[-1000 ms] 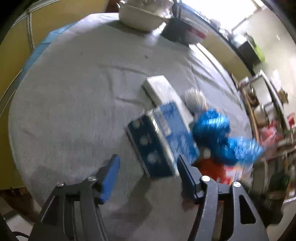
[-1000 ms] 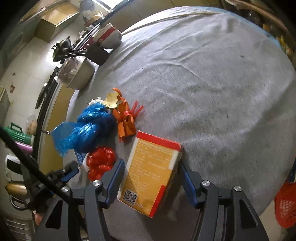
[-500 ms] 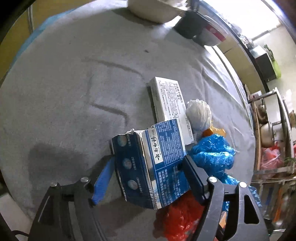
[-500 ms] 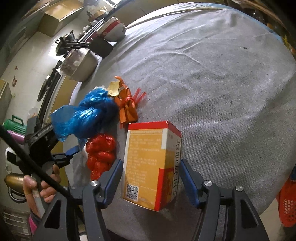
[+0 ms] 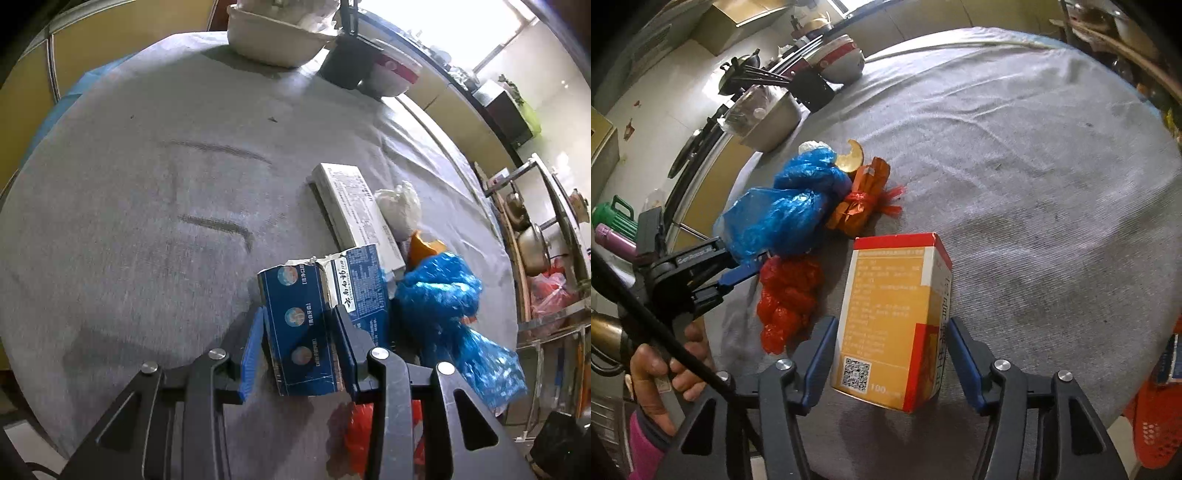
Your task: Collect trash
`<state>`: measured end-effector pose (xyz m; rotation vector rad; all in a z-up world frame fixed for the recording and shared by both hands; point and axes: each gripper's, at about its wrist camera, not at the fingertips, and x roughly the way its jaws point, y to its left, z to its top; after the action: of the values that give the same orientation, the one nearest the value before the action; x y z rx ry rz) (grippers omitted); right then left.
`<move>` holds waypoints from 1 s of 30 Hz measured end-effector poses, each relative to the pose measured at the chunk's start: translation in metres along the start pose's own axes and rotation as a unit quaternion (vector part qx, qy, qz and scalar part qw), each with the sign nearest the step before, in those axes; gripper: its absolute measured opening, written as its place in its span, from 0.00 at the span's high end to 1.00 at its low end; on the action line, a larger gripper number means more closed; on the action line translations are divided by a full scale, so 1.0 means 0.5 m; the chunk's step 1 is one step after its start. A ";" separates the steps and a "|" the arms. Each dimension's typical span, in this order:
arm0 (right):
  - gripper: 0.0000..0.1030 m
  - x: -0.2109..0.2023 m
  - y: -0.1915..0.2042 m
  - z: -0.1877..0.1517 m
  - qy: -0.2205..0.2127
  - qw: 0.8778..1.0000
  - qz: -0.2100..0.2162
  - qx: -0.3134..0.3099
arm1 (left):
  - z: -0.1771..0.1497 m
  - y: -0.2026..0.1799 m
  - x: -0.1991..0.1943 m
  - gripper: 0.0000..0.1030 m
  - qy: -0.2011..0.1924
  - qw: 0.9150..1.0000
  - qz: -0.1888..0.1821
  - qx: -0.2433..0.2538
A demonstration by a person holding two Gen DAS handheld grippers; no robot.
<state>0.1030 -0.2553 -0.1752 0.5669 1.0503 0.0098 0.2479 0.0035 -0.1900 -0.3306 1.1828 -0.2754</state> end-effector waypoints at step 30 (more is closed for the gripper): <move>0.41 -0.110 -0.079 -0.035 -0.065 0.996 0.049 0.040 | -0.029 -0.022 -0.044 0.39 0.032 0.999 -0.016 -0.036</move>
<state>0.0505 -0.2966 -0.1545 0.6833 0.8977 0.0167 0.2263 0.0002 -0.1717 -0.4062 1.2527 -0.2745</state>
